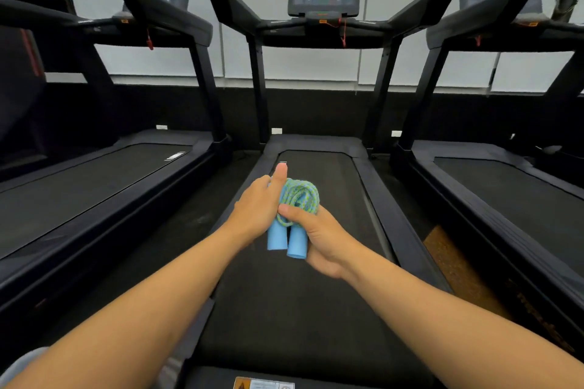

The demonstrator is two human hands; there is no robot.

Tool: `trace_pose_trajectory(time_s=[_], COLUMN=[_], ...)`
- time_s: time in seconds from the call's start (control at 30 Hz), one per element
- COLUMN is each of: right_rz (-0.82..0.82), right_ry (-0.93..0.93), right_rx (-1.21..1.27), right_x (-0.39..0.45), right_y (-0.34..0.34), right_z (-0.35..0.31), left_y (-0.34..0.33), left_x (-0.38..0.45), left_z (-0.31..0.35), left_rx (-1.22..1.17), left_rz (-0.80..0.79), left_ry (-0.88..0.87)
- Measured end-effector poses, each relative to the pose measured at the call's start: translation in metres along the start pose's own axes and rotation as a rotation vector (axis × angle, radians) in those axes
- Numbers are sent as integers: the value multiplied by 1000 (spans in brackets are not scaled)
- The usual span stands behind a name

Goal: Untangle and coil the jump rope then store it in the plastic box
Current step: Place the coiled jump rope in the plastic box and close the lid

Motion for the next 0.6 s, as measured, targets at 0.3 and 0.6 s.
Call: trace_pose_trajectory(time_s=[0.3,0.6], right_rz=[-5,-105], right_ry=[-67,-325], right_rx=[-6,-105], right_x=[51,102], right_y=[-69,-196], right_z=[83,256], left_y=[79,155], left_x=[-39,-141], left_z=[-113,-279], left_rx=[-266,-535], left_rz=[-2,55], left_ry=[219,428])
Point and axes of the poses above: each hand's wrist, its own x-axis towards the middle knuckle, its own y-axis out of the back of the hand, z = x × y, the point moved 10 cm from there along x, towards the middle knuckle, and after that the axes turned 2 degrees about -y, right-handed, at the moved point
